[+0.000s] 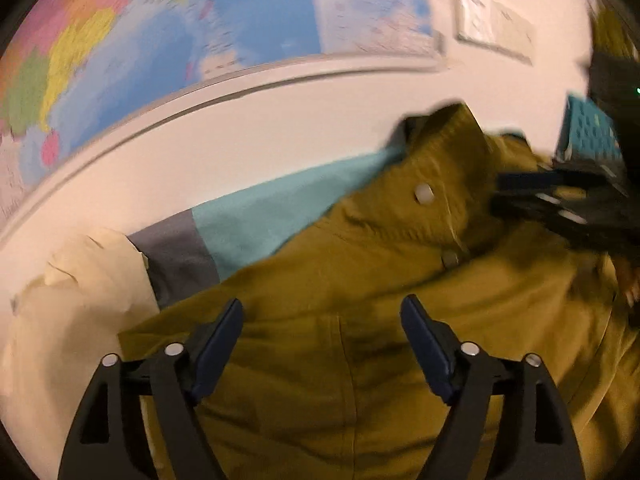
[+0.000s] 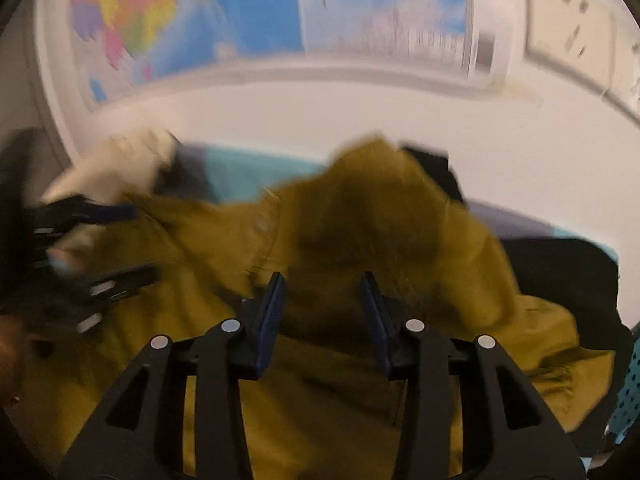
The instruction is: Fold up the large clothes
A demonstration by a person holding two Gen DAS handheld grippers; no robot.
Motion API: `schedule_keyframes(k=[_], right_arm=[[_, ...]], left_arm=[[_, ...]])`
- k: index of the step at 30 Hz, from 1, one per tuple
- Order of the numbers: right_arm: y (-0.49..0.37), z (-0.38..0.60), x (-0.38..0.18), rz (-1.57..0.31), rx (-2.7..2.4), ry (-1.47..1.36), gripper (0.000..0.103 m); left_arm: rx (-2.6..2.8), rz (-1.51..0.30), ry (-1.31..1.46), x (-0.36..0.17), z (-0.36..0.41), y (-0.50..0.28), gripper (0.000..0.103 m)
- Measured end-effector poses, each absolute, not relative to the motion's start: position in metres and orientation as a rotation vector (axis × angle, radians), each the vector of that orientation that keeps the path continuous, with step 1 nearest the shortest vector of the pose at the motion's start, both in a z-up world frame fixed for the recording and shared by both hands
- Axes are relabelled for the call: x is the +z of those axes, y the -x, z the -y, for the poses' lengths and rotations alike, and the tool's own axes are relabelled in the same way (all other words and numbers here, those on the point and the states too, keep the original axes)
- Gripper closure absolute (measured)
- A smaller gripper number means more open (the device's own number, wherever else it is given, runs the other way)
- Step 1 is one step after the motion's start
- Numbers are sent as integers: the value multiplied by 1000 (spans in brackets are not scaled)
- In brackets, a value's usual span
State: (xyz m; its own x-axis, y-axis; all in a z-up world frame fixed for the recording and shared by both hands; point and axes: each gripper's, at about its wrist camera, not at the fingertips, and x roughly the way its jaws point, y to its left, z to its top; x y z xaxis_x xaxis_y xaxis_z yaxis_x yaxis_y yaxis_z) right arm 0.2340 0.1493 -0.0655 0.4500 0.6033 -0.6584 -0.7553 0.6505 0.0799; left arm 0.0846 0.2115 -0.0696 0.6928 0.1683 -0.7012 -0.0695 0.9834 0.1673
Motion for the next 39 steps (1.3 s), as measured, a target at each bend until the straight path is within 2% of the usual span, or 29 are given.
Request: schedule_keyframes(k=[3,6,11,18,23,26,28,33,39], right_arm=[[-253,-138,-73,-776,825,123,66],[-235,-123,-58,-743,815,97,48],[-174,-76,-35,-693,896,141,47],[-101,-6,-52,-736,940,129,42],[-61,70,-75,-766,912,10,37],[-37,107,-86,-784,890,-80,34],[-24,128,-90,-788,868,-108,28],[-3,171,-102,-802,841,-228,18],[12,201,-135,-878,849,-363,14]], left_arm=[[156,-829,-137,-79,-212,-75,23],[167,-809,-121,-77,-223,-53,23],[132,-756,-127,-73,-221,3,23],[139,-751,-86,-83,-217,69,22],[139,-765,-27,-93,-218,115,22],[112,-733,8,-92,-219,151,16],[91,-737,57,-93,-222,171,16],[102,-787,152,-106,-233,208,14],[45,-864,265,-126,-232,232,14]])
